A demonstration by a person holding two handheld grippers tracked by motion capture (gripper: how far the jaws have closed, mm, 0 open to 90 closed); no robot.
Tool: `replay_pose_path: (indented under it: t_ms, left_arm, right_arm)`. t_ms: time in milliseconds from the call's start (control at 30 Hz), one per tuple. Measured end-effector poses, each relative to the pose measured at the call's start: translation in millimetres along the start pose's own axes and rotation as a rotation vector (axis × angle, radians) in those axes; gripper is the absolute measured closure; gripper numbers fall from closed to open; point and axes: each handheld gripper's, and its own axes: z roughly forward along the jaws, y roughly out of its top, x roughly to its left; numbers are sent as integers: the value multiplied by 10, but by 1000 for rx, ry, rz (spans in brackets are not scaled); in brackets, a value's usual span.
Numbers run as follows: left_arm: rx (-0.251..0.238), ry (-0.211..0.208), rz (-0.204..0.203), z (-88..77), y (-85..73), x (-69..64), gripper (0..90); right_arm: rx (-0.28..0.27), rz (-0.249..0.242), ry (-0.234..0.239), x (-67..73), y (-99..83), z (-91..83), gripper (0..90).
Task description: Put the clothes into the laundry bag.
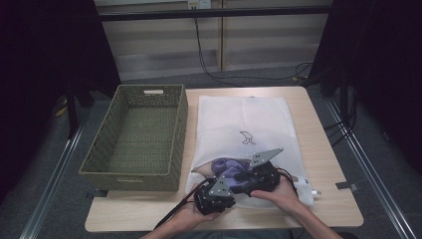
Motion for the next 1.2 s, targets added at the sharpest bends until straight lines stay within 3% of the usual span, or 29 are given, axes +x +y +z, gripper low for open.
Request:
replay_pose_path:
  t_ms: [167,267,500,633,1200]
  left_arm:
    - [13,-4,-4,-9,6,6,837]
    - [-13,-10,-19,7,-5,4,837]
    - [-17,-20,-22,8,-5,7,835]
    - [-1,-16,-22,-2,0,11,832]
    - [-12,-21,-25,7,-3,13,832]
  right_arm:
    - [8,1,-11,-32,20,48,639]
    - [8,-5,-14,-46,13,71,696]
    - [4,9,-27,-94,3,93,802]
    - [0,12,-38,-107,-1,111,825]
    - [1,8,-79,-156,-6,129,833]
